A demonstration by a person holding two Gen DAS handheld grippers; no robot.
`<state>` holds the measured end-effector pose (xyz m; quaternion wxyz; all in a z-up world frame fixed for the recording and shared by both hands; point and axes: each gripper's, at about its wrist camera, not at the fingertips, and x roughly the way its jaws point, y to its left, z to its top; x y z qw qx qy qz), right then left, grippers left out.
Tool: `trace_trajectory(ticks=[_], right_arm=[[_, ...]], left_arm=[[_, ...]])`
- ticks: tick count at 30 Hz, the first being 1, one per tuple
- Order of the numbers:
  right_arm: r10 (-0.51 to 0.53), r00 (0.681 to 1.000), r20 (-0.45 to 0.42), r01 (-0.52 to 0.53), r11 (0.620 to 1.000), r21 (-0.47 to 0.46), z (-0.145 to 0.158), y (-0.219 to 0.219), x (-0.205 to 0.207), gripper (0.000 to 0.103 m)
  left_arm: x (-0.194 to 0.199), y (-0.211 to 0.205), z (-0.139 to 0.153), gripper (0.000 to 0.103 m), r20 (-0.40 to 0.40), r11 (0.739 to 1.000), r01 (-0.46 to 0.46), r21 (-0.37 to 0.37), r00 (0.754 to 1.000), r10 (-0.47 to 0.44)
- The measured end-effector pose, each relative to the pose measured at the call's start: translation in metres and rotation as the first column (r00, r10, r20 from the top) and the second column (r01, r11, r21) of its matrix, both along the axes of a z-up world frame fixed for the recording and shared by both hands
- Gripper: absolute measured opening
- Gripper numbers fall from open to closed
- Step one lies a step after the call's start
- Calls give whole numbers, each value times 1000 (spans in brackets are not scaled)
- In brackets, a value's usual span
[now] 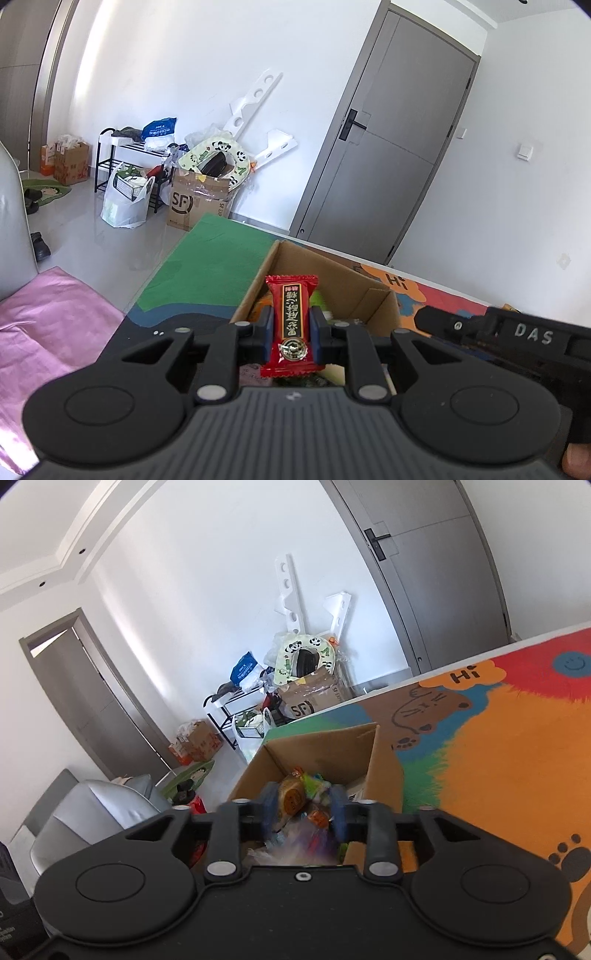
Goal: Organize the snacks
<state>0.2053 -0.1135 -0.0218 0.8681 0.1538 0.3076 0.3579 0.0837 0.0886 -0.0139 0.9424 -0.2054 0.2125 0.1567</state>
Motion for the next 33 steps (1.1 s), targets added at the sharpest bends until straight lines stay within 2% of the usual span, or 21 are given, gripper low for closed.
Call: trace_trajectory(ticks=[1,6,9,10,15,18,20,33], right_arm=[[-1,1000,8,1,1000,-5,1,0,-1,47],[-23,999,27,24,999,-24,3,-8,-6,56],[-45,998,34,46,998,-40,2,-13,-6,67],[-54,998,36,55,998,-44,2,-15,-6,71],[-93,995,38,96,993,-63,-1,-26,-5,79],[-107,994,35,109,991,-82,-3,-30,-6,86],[-115,993,41,118,988,-100,-4,-32,-8,89],[-105,994,16,107,988,-112,-5,-65,-23,101]], left_arm=[[0,0,-1,19,-1,1000,1,0,1000,-1],[7,-3,-2,19,-13,1000,22,1,1000,-22],[13,-8,-4,19,-36,999,40,7,999,-40],[15,-9,-4,23,-47,999,35,15,998,-34],[14,-12,-5,28,-63,999,27,29,998,-25],[11,-14,-4,39,-74,999,24,35,997,-21],[8,-15,-4,51,-81,999,26,39,996,-23],[-1,-37,0,83,-124,995,66,71,991,-57]])
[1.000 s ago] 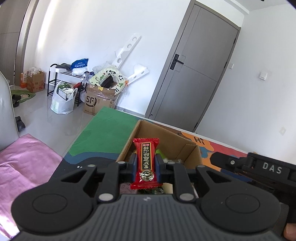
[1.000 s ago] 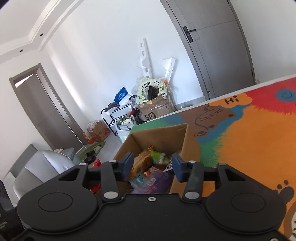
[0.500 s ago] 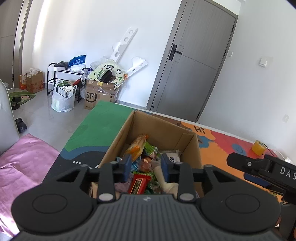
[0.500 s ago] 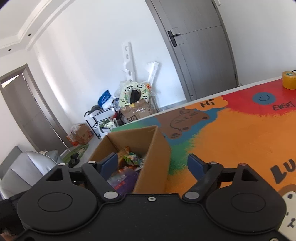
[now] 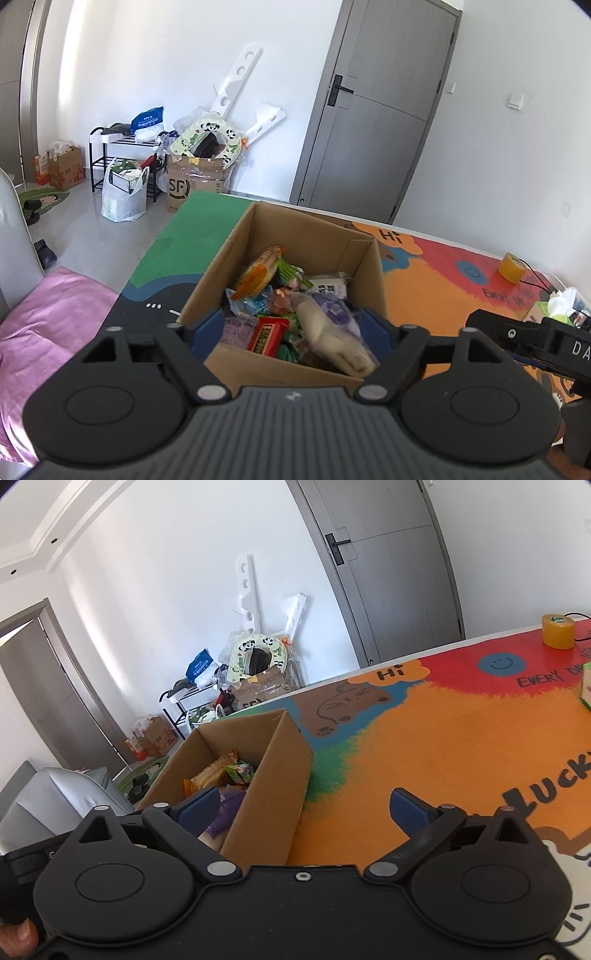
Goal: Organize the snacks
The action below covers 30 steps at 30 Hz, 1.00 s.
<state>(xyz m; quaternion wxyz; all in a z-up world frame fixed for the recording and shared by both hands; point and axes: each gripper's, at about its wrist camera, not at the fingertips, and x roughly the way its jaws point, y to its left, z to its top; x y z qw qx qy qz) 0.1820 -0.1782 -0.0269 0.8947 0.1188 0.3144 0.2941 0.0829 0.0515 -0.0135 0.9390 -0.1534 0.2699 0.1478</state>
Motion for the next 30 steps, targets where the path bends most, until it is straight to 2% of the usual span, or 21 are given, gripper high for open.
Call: trace_trajectory(ticks=[11,23,30], right_arm=[[-10,999,42,11,1000,-5,16,-33,-19,103],[-74,992,106,74,997,2,35,-74,-42,103],[-63,990,127,65,998,-11,41,-85,-57,103]], left_arm=[[-20,-24,18,97,19,998,50,26,999,-50],[-39,-46,28,100,17,993,114,43,993,-114],[-53,-53,38,103,28,989,123,80,992,-126]])
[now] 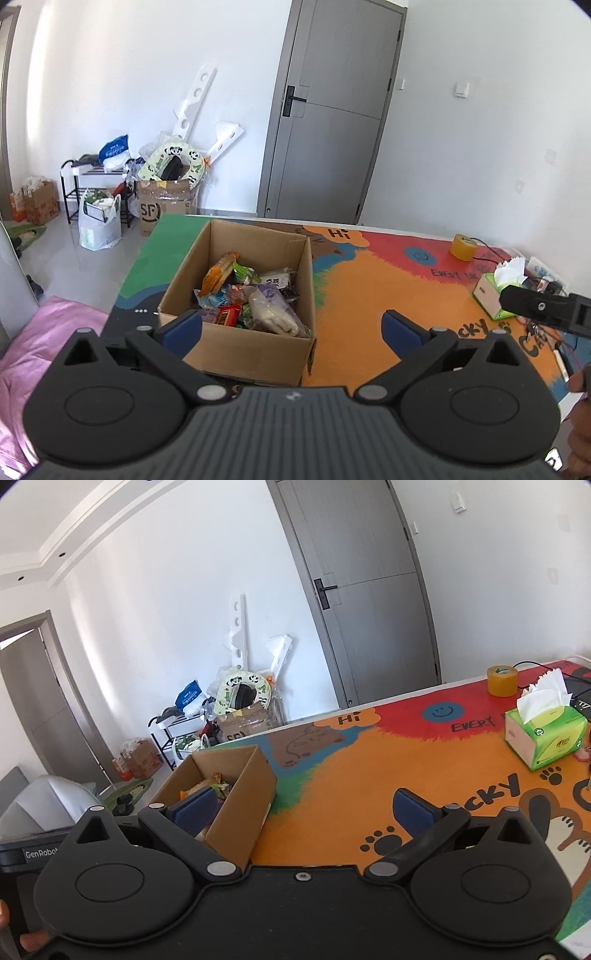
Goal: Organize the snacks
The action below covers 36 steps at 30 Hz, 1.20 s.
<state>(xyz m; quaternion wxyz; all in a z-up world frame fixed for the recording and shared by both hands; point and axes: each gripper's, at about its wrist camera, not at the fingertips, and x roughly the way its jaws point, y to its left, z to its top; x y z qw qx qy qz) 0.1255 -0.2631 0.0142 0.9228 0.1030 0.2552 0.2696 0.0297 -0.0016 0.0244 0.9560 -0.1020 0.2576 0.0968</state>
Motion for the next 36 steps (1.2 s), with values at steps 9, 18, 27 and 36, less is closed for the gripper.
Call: trace_trajectory(ticks=[9,18,27,36], right_arm=[[33,999,32,-33,999,-20,11,-14,-18,103],[55,998,35,-54,998,-34,15,-26,-28,103],[66,998,23,-65,997,-32,9,-28,-35,103],[95,995,25,-93,994,-58,9,-20,-40,103]], left_arm=[[-16,7,5,103,11,999,7,-36,1000,-7],[-25,12,0,103,-11,1000,-22,-17,1000,22],[-38,8,4,103,-20,999,-24,26,1000,24],[-39,4,3,103,-41,999,0,40,999,2]])
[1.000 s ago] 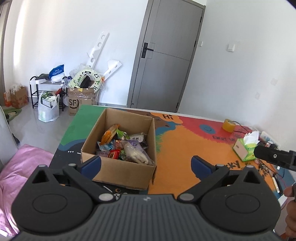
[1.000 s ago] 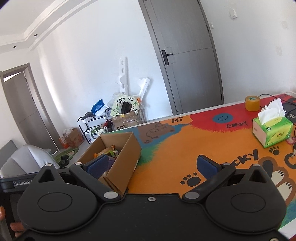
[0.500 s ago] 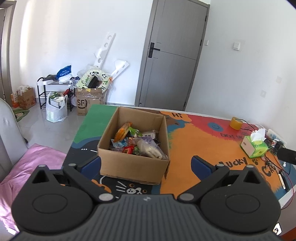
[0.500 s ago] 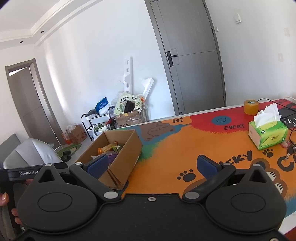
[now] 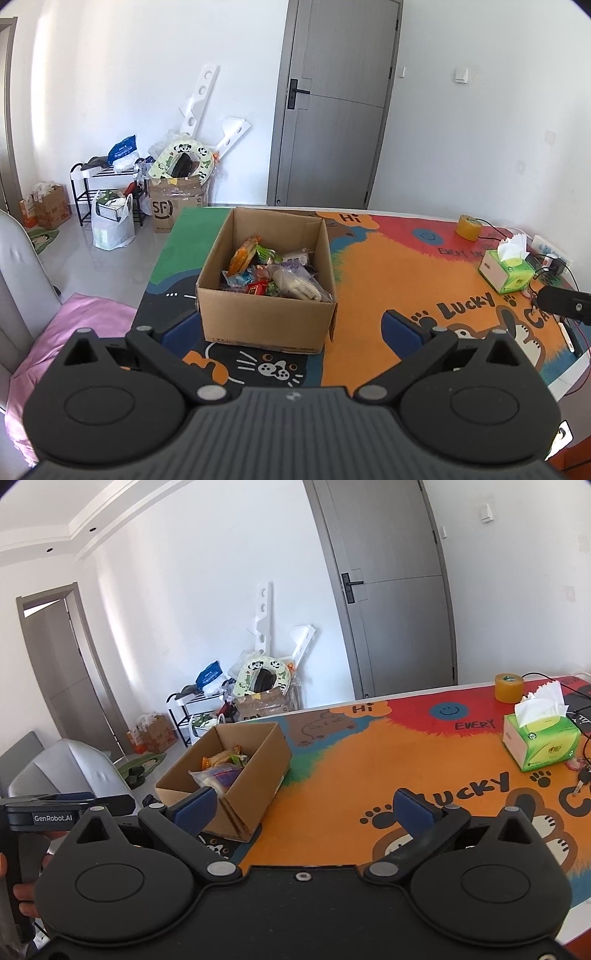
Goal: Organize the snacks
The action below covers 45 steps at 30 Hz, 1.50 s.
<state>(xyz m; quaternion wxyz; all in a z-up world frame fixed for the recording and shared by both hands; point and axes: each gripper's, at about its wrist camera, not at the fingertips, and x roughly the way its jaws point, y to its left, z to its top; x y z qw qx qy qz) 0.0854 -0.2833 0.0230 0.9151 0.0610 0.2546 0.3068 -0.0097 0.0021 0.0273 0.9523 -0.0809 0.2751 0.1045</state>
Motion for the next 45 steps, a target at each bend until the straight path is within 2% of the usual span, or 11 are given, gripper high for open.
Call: trace_trajectory(ticks=[45], right_arm=[[29,1000,4,-29,999,-16,2,8,-3,103]], left_arm=[[-1,-3,0,103,0,1000,9,11,1000,-9]])
